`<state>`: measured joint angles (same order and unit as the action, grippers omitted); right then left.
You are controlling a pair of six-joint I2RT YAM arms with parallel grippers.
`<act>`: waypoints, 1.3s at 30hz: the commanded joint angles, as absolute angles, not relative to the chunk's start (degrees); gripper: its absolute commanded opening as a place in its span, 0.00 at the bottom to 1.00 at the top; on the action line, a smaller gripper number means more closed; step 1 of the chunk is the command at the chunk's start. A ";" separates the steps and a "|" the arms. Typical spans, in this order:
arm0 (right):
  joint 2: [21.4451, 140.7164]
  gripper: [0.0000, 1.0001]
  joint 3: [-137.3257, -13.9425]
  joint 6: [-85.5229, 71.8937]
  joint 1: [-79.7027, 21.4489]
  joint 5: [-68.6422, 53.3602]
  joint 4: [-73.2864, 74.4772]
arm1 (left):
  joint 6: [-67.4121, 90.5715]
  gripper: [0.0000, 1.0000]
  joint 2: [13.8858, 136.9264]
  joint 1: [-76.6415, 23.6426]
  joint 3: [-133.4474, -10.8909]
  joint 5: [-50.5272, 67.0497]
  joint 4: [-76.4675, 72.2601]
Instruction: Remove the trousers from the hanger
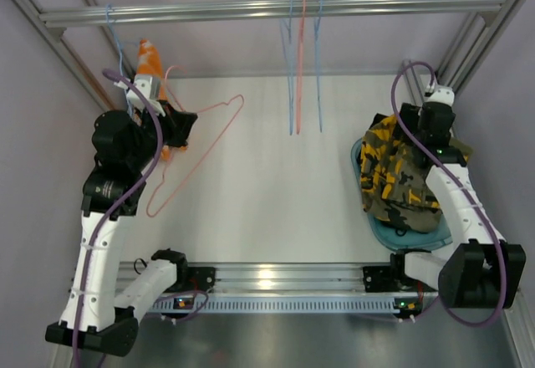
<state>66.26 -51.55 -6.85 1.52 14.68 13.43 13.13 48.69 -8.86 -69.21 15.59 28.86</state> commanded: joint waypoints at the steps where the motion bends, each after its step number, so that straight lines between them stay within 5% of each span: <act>1: 64.25 0.82 -57.03 -9.14 1.41 12.22 14.32 | 9.50 0.00 51.76 -9.14 -75.13 15.12 26.90; 4: 61.88 0.99 -59.76 -9.93 1.41 11.25 18.18 | 8.53 0.00 55.89 -9.14 -79.61 15.29 26.89; 25: 50.80 0.99 -74.61 -13.97 1.41 8.00 34.63 | 0.80 0.00 84.36 -27.06 -110.90 -13.34 26.72; 39: 49.40 0.99 -74.80 -14.94 1.41 5.89 34.46 | -3.07 0.00 94.74 -31.20 -119.17 -21.00 25.05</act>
<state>50.96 -73.93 -14.22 1.52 7.33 35.44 -1.52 94.83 -30.50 -115.52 -17.72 28.71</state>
